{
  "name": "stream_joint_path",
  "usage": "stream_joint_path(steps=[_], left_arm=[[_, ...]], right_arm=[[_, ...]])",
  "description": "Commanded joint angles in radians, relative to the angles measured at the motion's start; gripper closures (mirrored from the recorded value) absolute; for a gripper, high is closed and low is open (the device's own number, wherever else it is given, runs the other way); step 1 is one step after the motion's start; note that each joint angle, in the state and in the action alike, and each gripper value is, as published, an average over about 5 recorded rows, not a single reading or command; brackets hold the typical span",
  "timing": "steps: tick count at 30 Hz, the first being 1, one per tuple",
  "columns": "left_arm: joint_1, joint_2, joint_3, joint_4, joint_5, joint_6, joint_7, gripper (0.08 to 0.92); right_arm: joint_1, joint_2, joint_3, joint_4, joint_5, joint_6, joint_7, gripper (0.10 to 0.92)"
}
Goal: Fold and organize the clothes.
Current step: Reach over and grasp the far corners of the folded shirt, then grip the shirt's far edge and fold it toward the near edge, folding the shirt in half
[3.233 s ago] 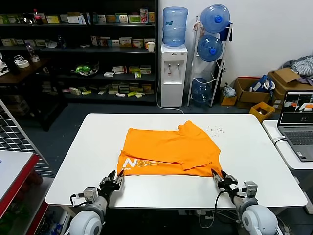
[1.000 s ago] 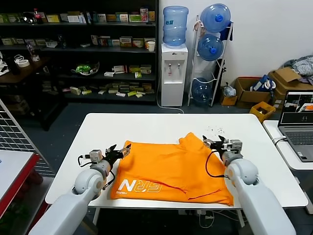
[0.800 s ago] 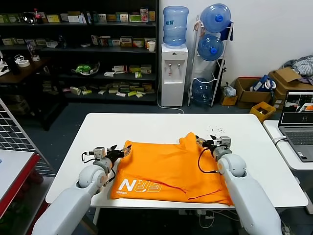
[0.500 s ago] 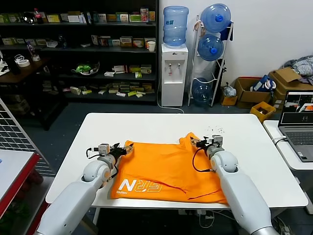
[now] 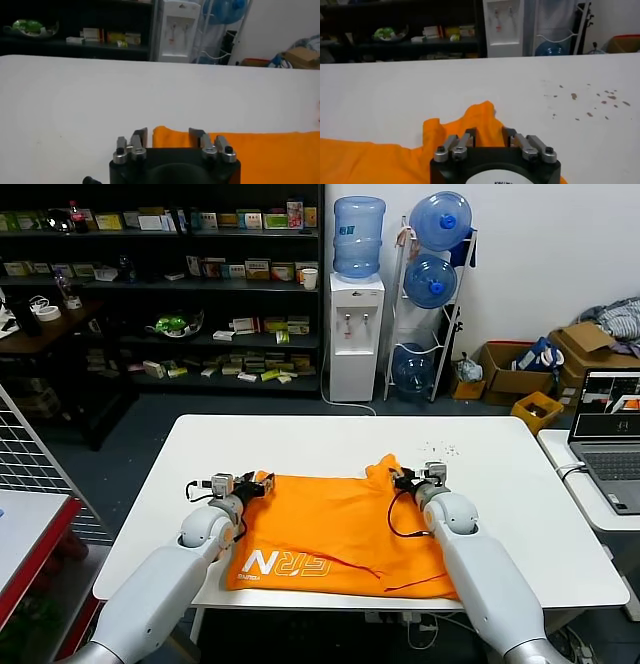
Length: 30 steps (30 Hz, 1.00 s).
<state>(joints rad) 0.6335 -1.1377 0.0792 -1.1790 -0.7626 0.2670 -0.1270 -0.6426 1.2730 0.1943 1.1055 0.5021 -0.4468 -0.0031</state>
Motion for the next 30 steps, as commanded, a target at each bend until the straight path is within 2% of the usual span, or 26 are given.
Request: stream_joint_path(steps=[1,7,10,16,24,30], left_arm=[[-0.011,-0.010,0.010,0.022,0.013,-0.006,0.004,0.474],[0.018,-0.005,0.002,-0.018,0.010,-0.036,-0.019,0.647],[0.042,0.006,-0.002,-0.067,0.012,-0.054,-0.040,0.734],[0.113,0.046,-0.027,-0.233,0.007,-0.057,-0.079,0.888],[0.302,0.121,-0.087,-0.518,-0.003,-0.049,-0.154,0.909],[0.454,0.165,-0.140,-0.662,0.021,-0.043,-0.169,0.909]], right_arm=[[0.000,0.006,-0.006,-0.006,-0.001,0.013,-0.006,0.709],[-0.036,-0.014,0.002,0.076,0.017,0.057,-0.006,0.872],[-0.073,-0.033,0.011,0.148,0.039,0.063,0.005,0.901],[-0.199,-0.112,0.034,0.331,0.092,0.043,0.037,0.901],[-0.429,-0.225,0.099,0.629,0.140,-0.010,0.087,0.901],[-0.550,-0.240,0.153,0.755,0.143,-0.041,0.131,0.901]])
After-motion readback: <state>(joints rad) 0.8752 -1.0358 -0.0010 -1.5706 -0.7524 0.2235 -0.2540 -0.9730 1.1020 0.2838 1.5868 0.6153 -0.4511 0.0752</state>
